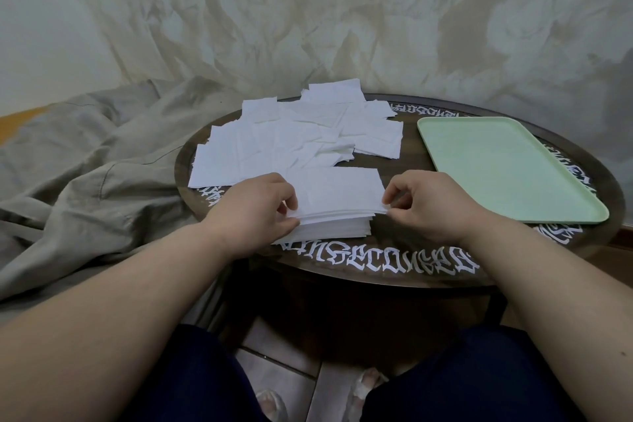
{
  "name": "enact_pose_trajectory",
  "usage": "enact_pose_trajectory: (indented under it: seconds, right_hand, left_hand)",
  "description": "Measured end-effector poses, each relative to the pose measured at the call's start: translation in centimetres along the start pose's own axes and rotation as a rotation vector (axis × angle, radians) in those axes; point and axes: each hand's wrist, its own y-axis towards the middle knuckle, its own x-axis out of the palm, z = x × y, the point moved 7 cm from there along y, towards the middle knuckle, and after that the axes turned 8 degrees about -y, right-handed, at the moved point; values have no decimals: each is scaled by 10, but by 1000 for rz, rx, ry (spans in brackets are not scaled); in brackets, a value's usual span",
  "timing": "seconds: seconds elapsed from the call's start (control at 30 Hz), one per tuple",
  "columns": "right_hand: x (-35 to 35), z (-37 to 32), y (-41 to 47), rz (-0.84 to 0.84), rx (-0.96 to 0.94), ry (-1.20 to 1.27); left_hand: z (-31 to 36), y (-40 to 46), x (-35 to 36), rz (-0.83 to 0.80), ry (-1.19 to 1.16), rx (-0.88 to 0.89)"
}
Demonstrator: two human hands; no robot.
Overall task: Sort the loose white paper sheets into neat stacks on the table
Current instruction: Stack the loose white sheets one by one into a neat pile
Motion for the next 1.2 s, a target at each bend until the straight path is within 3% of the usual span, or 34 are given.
enact_pose_trajectory:
  seconds: [0.97, 1.1, 1.2]
  right_hand:
    - [4, -6, 1, -4, -25, -48]
    - [-1, -3, 2, 74, 12, -8]
    - [-12, -2, 3, 203, 41, 71]
  left_hand:
    - [4, 0, -2, 36, -48, 11]
    - [3, 1, -5, 52, -47, -14]
    - [-1, 2, -13, 153, -149, -81]
